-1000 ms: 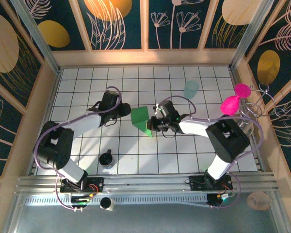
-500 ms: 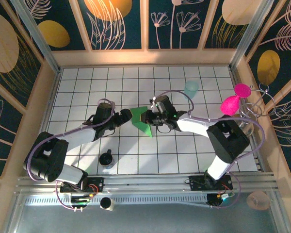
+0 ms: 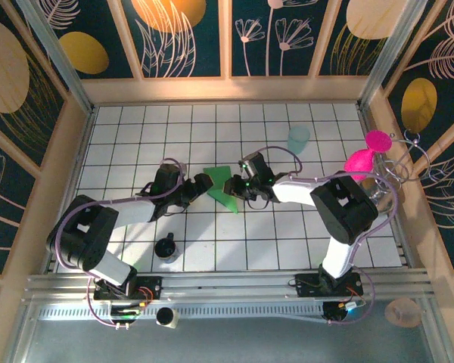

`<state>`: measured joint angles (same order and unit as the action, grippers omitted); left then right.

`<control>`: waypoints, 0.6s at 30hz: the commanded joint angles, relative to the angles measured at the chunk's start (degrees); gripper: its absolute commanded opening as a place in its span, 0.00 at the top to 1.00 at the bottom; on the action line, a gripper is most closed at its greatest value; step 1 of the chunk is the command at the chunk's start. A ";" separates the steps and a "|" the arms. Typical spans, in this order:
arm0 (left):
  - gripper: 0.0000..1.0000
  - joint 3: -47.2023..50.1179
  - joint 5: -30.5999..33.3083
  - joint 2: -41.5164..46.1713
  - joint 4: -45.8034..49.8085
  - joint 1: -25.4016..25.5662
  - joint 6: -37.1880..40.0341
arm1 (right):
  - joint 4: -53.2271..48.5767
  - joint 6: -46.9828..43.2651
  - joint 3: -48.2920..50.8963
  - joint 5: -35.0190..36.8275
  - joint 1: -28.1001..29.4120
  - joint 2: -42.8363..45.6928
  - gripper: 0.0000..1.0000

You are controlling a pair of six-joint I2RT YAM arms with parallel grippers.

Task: Fold a paper plane with a square sheet of paper (pick it up from the middle)
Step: Third fold the triangle at the center of the table.

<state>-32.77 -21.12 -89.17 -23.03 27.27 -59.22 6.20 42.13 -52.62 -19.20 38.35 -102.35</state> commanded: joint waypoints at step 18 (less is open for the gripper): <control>0.52 -4.40 -3.25 -6.55 0.68 2.59 -3.71 | 3.21 0.66 1.58 -2.33 -1.77 -1.35 0.79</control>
<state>-35.83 -23.79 -95.11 -22.92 29.65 -62.08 8.23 42.54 -51.75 -21.06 37.06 -102.83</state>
